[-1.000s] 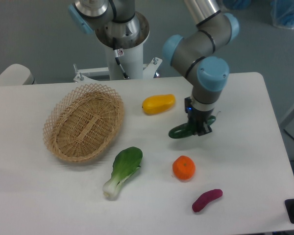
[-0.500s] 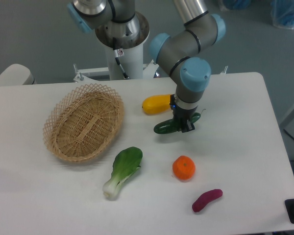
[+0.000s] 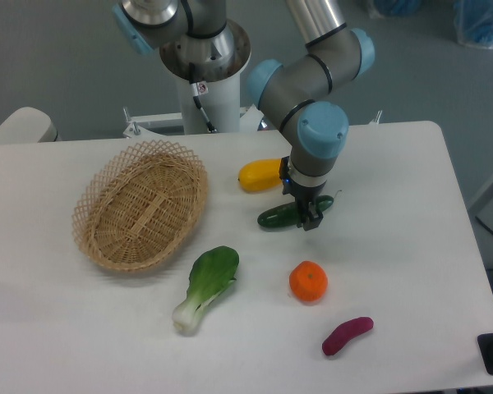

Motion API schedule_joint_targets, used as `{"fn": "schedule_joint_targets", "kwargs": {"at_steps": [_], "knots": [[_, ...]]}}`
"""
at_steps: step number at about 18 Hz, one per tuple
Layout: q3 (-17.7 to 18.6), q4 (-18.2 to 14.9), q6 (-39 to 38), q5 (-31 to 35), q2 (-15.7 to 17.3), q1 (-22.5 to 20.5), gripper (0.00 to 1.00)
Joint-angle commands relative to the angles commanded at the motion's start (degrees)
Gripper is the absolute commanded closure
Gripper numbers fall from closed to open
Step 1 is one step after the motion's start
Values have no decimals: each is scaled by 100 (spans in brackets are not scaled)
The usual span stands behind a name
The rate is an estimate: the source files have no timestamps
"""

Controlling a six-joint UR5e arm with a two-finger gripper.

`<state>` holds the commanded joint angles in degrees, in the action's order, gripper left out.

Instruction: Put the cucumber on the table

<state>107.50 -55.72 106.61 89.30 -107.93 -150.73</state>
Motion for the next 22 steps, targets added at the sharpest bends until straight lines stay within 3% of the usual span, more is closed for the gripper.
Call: {"fn": "schedule_joint_targets", "kwargs": {"at_steps": [9,17,22], "knots": [[-1142,-105,-96,35,-254,0,0],[-2943,-922,-966,-44,-1018,220,0],[-3683,-1212,-1371,-9,-1476,352,0]]}}
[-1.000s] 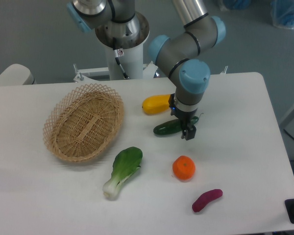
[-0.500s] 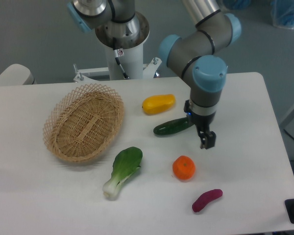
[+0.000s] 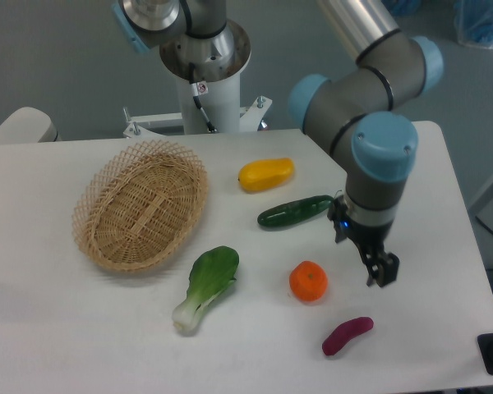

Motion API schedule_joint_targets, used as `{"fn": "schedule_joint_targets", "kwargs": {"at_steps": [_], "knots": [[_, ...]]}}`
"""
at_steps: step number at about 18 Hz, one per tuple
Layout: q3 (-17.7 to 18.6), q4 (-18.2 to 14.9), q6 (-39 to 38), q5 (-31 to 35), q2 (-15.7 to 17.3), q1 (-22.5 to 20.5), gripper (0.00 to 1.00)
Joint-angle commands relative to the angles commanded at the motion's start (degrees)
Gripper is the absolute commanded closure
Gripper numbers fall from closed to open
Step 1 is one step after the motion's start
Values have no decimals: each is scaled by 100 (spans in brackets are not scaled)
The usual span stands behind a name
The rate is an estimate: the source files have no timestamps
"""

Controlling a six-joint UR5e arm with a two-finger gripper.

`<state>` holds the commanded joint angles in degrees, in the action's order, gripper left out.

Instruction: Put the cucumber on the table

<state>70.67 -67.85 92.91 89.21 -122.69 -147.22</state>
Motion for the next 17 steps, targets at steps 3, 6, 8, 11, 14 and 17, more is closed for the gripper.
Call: {"fn": "schedule_joint_targets", "kwargs": {"at_steps": [3,6,8,11,14,17], "knots": [[-211,-27,-53,27,-167,0,0],[-396,-106,-53,263,-343,9,0],[-405,-106,-53,255,-352,9,0],[-361,-97,-44,264,-344,9,0],[-300,-71,-44,229,-335,18,0],[-282,-62,-44,211,-326,9,0]]}}
